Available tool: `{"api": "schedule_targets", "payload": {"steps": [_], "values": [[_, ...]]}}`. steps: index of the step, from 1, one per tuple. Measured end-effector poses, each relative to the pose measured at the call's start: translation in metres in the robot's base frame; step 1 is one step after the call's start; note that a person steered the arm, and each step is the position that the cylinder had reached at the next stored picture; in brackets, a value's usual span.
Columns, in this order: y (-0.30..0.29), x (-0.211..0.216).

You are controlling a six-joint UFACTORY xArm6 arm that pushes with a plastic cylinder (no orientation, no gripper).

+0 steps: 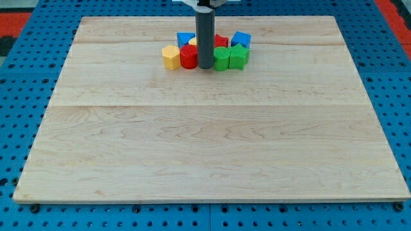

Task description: Separate the green star from the group blocks

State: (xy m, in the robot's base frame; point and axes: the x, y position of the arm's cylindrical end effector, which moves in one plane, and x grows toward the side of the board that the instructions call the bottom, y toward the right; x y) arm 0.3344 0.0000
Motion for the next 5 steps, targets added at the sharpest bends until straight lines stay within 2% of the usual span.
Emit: {"api": "schedule_targets", "payload": {"steps": [2,5], "values": [[0.081,-0.001],[0.121,0.010]]}}
